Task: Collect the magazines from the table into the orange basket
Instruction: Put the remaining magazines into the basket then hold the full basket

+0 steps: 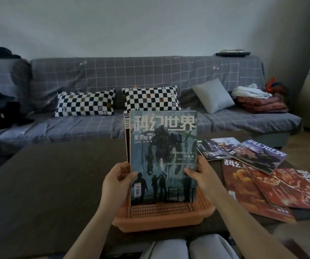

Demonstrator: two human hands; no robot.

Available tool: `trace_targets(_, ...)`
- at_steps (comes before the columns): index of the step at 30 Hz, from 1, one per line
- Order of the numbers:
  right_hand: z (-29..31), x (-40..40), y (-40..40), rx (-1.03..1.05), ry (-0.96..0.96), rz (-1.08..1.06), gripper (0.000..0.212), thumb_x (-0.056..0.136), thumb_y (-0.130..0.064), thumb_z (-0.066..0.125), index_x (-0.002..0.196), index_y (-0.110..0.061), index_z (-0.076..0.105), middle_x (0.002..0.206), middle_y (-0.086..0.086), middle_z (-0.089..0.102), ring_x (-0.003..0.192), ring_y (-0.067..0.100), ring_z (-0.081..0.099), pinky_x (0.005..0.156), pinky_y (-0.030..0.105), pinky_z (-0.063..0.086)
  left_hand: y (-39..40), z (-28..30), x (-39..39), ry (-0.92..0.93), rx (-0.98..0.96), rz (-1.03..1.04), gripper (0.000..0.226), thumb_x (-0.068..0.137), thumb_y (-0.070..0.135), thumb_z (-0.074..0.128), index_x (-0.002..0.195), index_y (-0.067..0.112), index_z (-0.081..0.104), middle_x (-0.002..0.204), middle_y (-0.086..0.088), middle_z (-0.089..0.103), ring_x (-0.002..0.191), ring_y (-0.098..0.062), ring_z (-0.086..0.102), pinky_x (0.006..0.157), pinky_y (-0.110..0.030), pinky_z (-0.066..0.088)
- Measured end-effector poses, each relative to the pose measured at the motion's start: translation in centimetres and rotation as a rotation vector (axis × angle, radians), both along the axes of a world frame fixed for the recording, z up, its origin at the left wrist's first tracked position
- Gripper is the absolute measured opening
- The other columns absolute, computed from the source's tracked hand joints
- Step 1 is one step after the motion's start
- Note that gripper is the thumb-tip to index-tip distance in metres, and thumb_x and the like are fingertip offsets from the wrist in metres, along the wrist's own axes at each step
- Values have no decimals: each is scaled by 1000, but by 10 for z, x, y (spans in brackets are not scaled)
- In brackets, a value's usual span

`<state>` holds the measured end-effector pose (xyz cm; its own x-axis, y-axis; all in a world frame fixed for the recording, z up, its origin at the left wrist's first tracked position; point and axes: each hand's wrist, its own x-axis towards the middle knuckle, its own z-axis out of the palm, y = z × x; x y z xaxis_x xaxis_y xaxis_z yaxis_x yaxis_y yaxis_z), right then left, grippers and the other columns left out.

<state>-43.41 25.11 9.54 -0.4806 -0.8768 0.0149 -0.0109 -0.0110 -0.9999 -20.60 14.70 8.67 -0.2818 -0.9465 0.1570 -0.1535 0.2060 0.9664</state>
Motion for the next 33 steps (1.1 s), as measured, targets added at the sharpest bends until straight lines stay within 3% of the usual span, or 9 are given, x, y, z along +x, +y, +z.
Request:
trace_targets(4, -16, -1, -13, 154, 268, -98, 27, 86, -17, 64, 105, -35, 56, 106, -11, 68, 101, 11, 63, 89, 38, 51, -7, -10, -2, -193, -79, 98, 19, 83, 20, 72, 93, 33, 62, 84, 13, 69, 75, 5, 65, 52, -10, 46)
trace_targets(8, -33, -3, -21, 174, 470, -172, 52, 85, -20, 66, 133, -29, 47, 123, -13, 58, 95, -3, 49, 75, 12, 40, -11, -15, -6, -414, -103, 124, 18, 79, 21, 76, 91, 24, 63, 85, 11, 68, 74, -1, 63, 57, -16, 48)
trace_targets(11, -40, -1, -23, 152, 589, -240, 55, 85, -20, 67, 135, -25, 47, 126, -11, 58, 90, -7, 49, 78, 13, 39, -11, -12, -10, -498, -141, 137, 19, 78, 21, 77, 81, 26, 59, 79, 13, 66, 69, 0, 61, 56, -18, 49)
trace_targets(14, -43, -1, -24, 101, 722, -309, 53, 81, -17, 71, 131, -17, 52, 125, -7, 59, 103, -2, 53, 84, 13, 36, -9, -11, -12, -521, -180, 157, 30, 77, 22, 78, 71, 32, 50, 71, 15, 60, 65, 2, 57, 52, -14, 42)
trace_targets(16, -44, -2, -23, 82, 735, -304, 54, 80, -17, 72, 130, -19, 50, 118, -9, 62, 101, -4, 53, 84, 12, 40, -8, -12, -13, -513, -175, 165, 30, 76, 22, 78, 72, 31, 49, 73, 13, 59, 68, 2, 57, 56, -16, 44)
trace_targets(20, -42, -2, -22, 82, 697, -286, 55, 79, -17, 72, 126, -23, 45, 108, -9, 64, 101, 9, 62, 85, 28, 53, -5, -13, -13, -474, -147, 192, 30, 76, 21, 78, 75, 30, 50, 75, 13, 59, 68, 2, 57, 53, -14, 40)
trace_targets(26, -42, 1, -19, 51, 765, -280, 59, 81, -19, 70, 134, -22, 44, 126, -4, 57, 109, 8, 57, 92, 22, 44, -3, -17, -12, -461, -159, 223, 30, 77, 22, 77, 79, 30, 49, 80, 10, 61, 67, 0, 57, 52, -13, 40)
trace_targets(30, -40, 3, -18, 64, 730, -204, 63, 84, -20, 67, 139, -22, 37, 136, -4, 52, 114, 7, 56, 98, 26, 45, -2, -17, -11, -431, -191, 267, 38, 82, 22, 73, 117, 16, 59, 99, 3, 68, 85, -10, 63, 71, -27, 54)
trace_targets(33, -38, 4, -19, 113, 741, -175, 67, 86, -23, 65, 144, -17, 33, 137, -2, 51, 107, 13, 62, 93, 27, 49, 1, -18, -12, -475, -259, 232, 22, 88, 21, 65, 108, 13, 67, 80, 16, 64, 66, 3, 59, 59, -15, 48)
